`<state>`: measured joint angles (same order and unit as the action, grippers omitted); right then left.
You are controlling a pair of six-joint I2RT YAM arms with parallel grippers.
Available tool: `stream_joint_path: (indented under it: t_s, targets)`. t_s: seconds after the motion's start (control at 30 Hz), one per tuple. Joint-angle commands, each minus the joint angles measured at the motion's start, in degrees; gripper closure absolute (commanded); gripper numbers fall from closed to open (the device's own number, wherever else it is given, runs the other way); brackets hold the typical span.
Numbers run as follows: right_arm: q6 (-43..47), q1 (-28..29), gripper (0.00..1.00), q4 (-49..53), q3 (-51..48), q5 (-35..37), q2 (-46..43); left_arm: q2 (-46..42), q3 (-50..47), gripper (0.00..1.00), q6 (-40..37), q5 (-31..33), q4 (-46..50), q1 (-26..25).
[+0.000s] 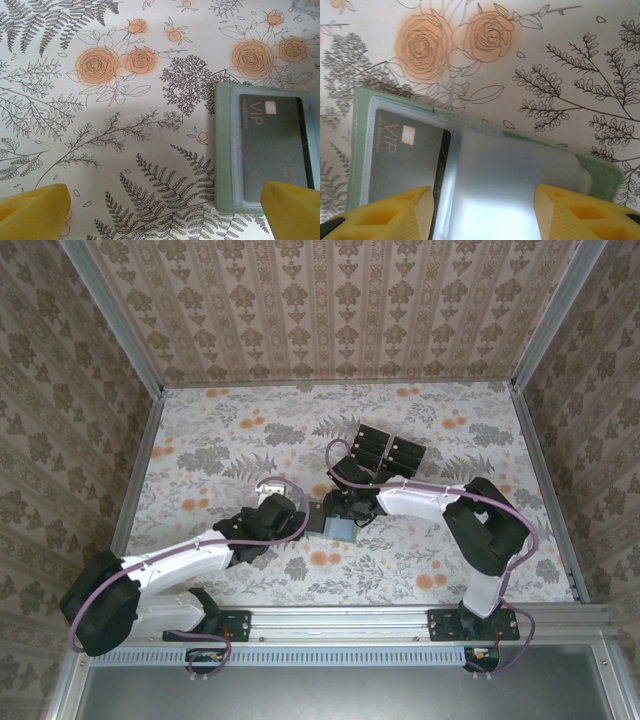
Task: Put the credit cards into the card holder
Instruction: Flip over the card slot on the card holder.
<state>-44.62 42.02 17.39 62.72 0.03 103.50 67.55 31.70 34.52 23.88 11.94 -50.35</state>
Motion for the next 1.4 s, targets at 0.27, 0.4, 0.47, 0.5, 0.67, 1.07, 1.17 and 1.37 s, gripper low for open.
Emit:
stream_joint_path:
  t_s: [0.27,0.4,0.47,0.5,0.67,1.07,1.17,1.37]
  targets:
    - [-0.7,-0.9,0.43,-3.5,0.6,-7.5,3.9,0.6,-1.5,0.0,-0.9,-2.6,-4.1,0.1]
    - [-2.2,-1.1,0.43,-5.8,0.1,-10.2,4.6,0.9,-2.5,0.0,-1.4,-4.2,-6.2,-0.1]
    - [-3.0,-1.2,0.43,-7.2,-0.1,-11.6,5.1,1.3,-2.7,0.0,-1.7,-4.6,-6.9,-0.5]
    - [-3.2,-1.3,0.43,-7.6,0.0,-11.8,5.2,1.5,-2.8,0.0,-1.8,-4.7,-7.1,-0.6]
    - [-4.1,-1.3,0.43,-8.6,-0.2,-12.3,5.6,2.5,-3.4,0.0,-2.8,-6.3,-9.8,-1.6]
    - [-4.9,-1.6,0.42,-9.8,-1.5,-12.5,5.0,7.6,-2.1,0.0,-4.9,-8.6,-15.0,-3.2]
    - [-5.0,-1.6,0.42,-10.0,-1.6,-12.6,5.0,9.0,-1.4,0.0,-5.3,-8.9,-15.9,-3.4]
    - [-5.0,-1.7,0.42,-10.1,-1.7,-12.9,5.1,11.4,0.0,0.0,-5.8,-8.9,-16.8,-3.9]
